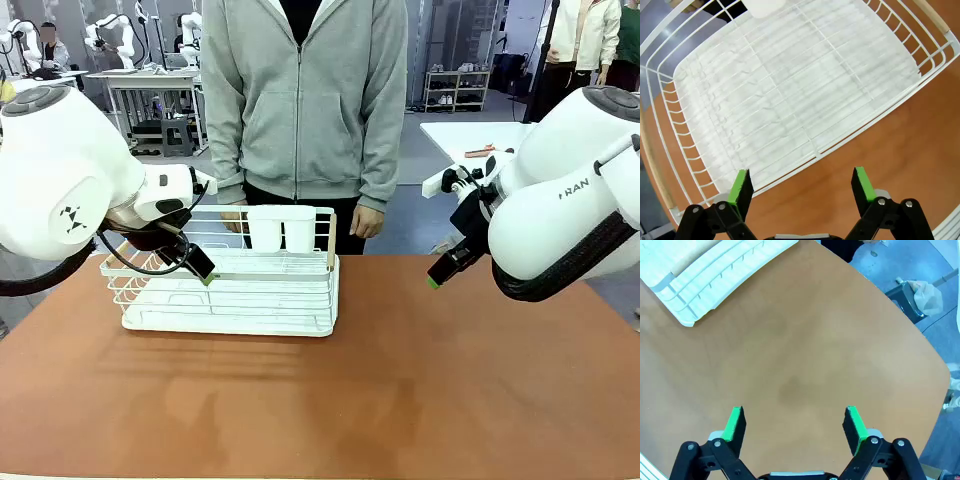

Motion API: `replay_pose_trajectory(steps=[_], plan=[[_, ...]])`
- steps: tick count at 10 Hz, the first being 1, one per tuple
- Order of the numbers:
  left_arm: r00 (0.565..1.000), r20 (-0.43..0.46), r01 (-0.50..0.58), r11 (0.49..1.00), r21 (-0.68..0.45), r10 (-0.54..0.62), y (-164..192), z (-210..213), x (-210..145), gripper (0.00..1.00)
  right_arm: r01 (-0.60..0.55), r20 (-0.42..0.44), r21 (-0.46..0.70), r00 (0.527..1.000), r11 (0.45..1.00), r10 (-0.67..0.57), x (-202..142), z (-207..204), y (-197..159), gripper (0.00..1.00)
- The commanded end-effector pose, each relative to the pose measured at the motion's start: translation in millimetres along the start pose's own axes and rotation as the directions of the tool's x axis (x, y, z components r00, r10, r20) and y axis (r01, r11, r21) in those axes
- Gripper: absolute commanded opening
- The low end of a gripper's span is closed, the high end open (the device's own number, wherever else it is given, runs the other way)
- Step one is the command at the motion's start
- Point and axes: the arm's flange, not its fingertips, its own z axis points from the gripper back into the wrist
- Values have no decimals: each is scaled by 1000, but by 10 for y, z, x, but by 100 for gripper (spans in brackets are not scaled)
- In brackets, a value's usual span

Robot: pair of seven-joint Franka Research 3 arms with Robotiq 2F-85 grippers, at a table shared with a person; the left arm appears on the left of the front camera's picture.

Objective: Clean the table.
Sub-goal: Pick up the Lint Roller when the human hands it over.

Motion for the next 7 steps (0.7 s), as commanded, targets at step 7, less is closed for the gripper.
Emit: replay_pose_trajectory(steps=[7], plan=[[1000,0,0,1000,0,0,-1,0,1,100,0,0,0,1000,1000,0,0,0,0,100]])
